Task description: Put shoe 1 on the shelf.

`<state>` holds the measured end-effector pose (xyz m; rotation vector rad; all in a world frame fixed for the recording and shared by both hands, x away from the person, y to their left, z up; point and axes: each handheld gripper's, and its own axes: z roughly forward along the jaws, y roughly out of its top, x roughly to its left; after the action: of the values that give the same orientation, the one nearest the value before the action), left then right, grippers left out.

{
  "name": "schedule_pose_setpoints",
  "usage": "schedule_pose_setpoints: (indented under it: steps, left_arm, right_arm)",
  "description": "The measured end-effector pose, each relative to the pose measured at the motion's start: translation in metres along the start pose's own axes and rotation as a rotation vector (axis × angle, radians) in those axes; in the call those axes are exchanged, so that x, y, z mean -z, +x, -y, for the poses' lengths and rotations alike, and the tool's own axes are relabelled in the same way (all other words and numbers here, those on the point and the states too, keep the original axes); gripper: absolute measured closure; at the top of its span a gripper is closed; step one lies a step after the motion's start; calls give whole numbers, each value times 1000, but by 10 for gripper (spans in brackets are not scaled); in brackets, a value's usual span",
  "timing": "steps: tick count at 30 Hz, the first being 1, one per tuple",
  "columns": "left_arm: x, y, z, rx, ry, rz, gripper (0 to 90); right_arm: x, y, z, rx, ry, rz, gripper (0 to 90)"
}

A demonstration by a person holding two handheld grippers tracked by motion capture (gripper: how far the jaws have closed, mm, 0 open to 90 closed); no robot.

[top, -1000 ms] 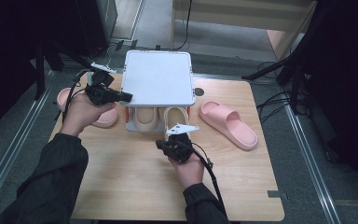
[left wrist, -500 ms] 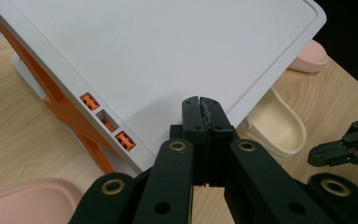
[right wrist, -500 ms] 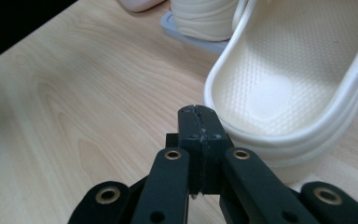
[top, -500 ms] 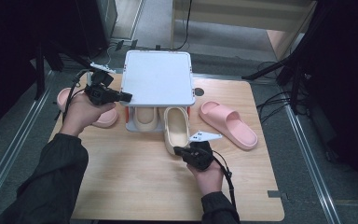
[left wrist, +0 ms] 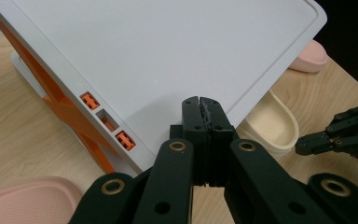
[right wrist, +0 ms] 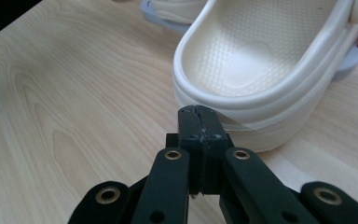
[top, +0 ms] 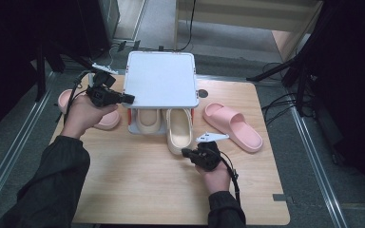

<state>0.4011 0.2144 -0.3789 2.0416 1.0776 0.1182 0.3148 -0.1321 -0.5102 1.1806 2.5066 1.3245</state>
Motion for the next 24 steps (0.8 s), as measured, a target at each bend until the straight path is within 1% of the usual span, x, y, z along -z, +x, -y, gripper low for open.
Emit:
schedule_pose_setpoints:
  steps: [1, 4, 5, 6, 7, 8, 9, 10, 11, 13, 16, 17, 18, 23, 24]
  left_arm:
    - [0, 0, 0, 0, 2, -1, 897]
    - [1, 1, 0, -4, 1, -3, 897]
    - [1, 2, 0, 1, 1, 4, 897]
    - [1, 3, 0, 3, 1, 8, 897]
    - [1, 3, 0, 3, 1, 8, 897]
    - [1, 2, 0, 3, -1, 6, 897]
    - [1, 2, 0, -1, 2, 5, 897]
    - [1, 2, 0, -1, 2, 4, 897]
    - [1, 1, 0, -4, 2, 2, 896]
    - [1, 1, 0, -7, 4, -2, 897]
    - [1, 1, 0, -8, 4, -5, 897]
    - [1, 0, -1, -10, 5, -7, 897]
    - [1, 0, -1, -8, 5, -8, 896]
    - [1, 0, -1, -3, 6, -8, 896]
    - [1, 0, -1, -3, 5, -8, 895]
  right_arm:
    - [-3, 0, -3, 6, 4, -1, 900]
    - [-12, -1, -14, 24, 12, 16, 900]
    - [-18, -3, -22, 38, 4, 32, 900]
    - [-20, -3, -25, 46, 7, 41, 900]
    - [-20, -3, -25, 46, 7, 41, 900]
    - [-23, -4, -29, 52, 0, 43, 900]
    - [-27, -6, -34, 57, 6, 52, 900]
    - [-30, -8, -37, 60, 1, 50, 900]
    - [-35, -11, -41, 50, -2, 48, 900]
    - [-40, -14, -44, 43, -13, 47, 900]
    - [-46, -19, -48, 13, -32, 44, 900]
    - [-46, -19, -48, 13, -32, 44, 900]
    - [-49, -23, -50, -1, -44, 48, 900]
    - [-50, -28, -52, -15, -46, 43, 900]
    - [-48, -28, -52, -27, -43, 48, 900]
